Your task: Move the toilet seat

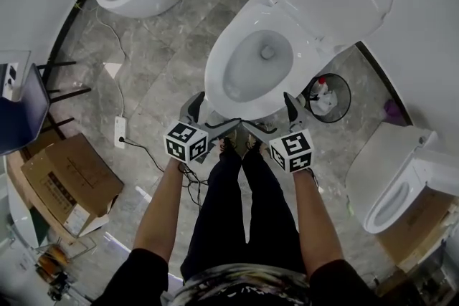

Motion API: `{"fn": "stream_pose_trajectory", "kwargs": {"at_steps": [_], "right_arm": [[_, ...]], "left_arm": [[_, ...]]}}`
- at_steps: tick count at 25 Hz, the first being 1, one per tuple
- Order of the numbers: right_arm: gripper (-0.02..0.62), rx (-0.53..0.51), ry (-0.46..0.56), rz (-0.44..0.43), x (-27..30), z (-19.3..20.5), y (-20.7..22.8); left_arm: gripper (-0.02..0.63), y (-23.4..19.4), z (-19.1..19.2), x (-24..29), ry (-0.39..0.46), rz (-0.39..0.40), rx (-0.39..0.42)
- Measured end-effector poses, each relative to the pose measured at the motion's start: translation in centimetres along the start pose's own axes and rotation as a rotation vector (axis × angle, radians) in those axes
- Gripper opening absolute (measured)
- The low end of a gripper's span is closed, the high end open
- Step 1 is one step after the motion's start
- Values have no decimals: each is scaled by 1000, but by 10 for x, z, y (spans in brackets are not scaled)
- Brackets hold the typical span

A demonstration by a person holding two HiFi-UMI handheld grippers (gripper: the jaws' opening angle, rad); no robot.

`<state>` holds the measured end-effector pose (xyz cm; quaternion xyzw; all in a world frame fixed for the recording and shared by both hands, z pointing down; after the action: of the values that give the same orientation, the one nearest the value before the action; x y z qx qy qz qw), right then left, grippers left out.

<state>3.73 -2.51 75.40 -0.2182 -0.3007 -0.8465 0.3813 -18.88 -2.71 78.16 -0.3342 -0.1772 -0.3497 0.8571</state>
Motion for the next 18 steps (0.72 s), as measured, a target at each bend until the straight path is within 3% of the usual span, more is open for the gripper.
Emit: {"fn": "stream_pose_trajectory", "kwargs": {"at_steps": [3, 5, 11, 13, 15, 18], "right_arm": [[584, 58, -12, 4, 13, 24, 7], [584, 148, -8, 13, 20, 41, 13], [584, 634, 85, 88, 33, 95, 38], [584, 754, 105, 110, 36, 109, 41], [584, 844, 117, 115, 40, 119, 41], [584, 935, 136, 123, 44, 126, 41]], "left_arm": [[581, -8, 22, 8, -6, -10, -51], [581, -14, 37, 11, 12, -24, -127], [581, -29, 82, 18, 177, -88, -556], [581, -30, 97, 22, 229, -103, -682], [581, -31, 108, 25, 264, -113, -770], [581, -31, 115, 29, 290, -110, -838]]}}
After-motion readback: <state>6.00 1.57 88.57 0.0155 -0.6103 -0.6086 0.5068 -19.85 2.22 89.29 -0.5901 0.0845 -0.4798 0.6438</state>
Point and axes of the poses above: the fingertips, and each gripper's own axes: x forward along the fingers, y to its right, z out of its underside, the point moved 10 cm from there along -x, backward along the fingers, and after that the axes turned 3 degrees about x, right-handed, at the moved point
